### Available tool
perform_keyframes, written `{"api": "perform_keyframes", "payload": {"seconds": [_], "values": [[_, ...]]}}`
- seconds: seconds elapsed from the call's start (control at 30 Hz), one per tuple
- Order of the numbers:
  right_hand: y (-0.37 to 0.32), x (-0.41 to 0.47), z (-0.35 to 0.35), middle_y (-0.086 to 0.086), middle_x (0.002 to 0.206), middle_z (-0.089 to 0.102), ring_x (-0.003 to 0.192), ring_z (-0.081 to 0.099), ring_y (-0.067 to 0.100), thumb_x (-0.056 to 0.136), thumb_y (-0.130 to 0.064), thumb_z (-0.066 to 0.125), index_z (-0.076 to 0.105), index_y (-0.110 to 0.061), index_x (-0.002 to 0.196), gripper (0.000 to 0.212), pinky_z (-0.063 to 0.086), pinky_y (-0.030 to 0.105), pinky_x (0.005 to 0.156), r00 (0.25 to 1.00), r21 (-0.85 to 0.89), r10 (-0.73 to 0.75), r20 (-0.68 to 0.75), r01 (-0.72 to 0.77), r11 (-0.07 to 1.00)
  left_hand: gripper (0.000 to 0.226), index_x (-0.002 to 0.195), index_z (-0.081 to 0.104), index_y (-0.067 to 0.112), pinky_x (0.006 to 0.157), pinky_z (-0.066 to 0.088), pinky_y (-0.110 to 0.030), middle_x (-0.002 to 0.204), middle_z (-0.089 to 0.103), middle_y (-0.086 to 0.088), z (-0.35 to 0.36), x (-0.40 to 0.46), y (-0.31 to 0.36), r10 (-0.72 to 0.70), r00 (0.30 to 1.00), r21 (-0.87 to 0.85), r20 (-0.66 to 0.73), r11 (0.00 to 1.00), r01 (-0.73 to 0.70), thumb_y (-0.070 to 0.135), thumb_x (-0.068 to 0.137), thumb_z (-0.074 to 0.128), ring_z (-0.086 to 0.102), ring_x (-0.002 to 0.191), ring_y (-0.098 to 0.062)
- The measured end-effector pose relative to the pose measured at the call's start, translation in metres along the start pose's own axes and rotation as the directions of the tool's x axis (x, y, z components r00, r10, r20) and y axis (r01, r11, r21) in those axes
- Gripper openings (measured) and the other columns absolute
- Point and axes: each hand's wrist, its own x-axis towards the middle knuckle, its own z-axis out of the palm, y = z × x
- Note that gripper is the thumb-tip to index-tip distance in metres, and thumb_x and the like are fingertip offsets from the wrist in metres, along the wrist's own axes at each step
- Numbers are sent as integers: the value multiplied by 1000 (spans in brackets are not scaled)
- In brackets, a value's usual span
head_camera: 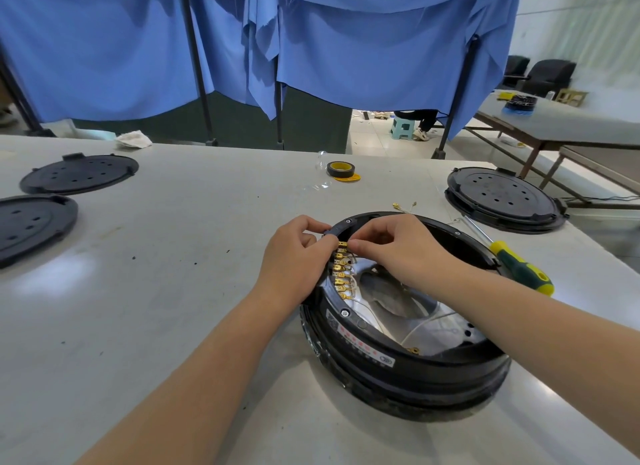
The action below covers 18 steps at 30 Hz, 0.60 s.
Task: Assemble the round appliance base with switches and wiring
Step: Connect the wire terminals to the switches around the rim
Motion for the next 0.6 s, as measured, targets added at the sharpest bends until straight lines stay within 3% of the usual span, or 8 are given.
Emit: {"api": "perform_keyframes", "payload": {"seconds": [0.13, 0.3, 0.6], "values": [[-3, -1, 0, -9, 76, 73, 78, 66, 5, 83, -20, 72, 76, -24, 80, 6, 53, 23, 78, 999, -37, -44, -20, 43, 998, 4, 85, 64, 23, 71, 55, -54, 73, 69, -21, 0, 0, 0, 0, 1000, -4, -4, 1000, 0, 19, 84, 65, 66, 74, -40], [-5, 0, 1, -8, 76, 72, 77, 67, 7, 82, -19, 73, 75, -26, 78, 9, 54, 27, 79, 997, -66, -67, -26, 65, 996, 4, 85, 63, 23, 70, 54, -53, 72, 69, -20, 0, 1, -1, 3, 1000, 2, 0, 1000, -3, 19, 84, 65, 65, 73, -38], [-6, 1, 1, -8, 77, 72, 78, 66, 5, 84, -17, 72, 75, -23, 82, 7, 51, 19, 75, 997, -41, -77, -4, 77, 996, 6, 85, 63, 23, 70, 55, -51, 72, 70, -18, 0, 1, -1, 2, 1000, 2, 2, 1000, -2, 18, 84, 64, 66, 73, -36]]}}
